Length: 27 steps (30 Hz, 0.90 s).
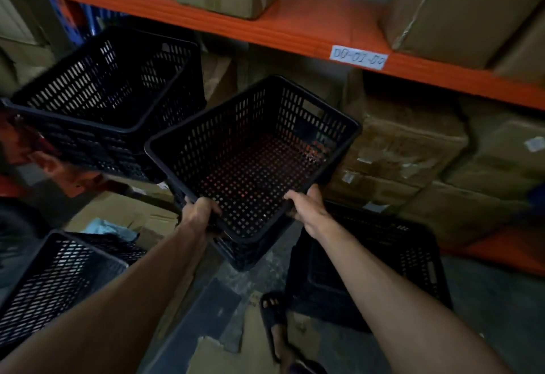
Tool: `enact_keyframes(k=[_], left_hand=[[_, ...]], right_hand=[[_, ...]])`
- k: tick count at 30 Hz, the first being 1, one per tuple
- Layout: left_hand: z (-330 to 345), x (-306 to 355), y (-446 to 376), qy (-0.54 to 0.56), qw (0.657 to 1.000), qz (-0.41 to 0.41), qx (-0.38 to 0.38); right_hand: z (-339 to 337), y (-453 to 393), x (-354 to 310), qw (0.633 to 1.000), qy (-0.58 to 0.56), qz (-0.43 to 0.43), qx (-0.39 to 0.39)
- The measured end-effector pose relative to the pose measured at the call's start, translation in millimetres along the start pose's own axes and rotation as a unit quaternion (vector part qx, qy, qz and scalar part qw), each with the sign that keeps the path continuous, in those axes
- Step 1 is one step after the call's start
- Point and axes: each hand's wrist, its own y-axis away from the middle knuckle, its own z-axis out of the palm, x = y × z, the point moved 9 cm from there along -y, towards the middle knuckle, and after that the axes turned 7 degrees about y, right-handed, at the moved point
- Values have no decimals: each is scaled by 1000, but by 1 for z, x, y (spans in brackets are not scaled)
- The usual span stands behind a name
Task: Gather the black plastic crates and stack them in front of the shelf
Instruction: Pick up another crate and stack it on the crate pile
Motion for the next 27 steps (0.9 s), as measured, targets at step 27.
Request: enact_keyframes(k=[27], left_hand=[[134,-36,144,-207,966,-15,-155]], right_hand=[[-458,209,111,915,90,76,386]])
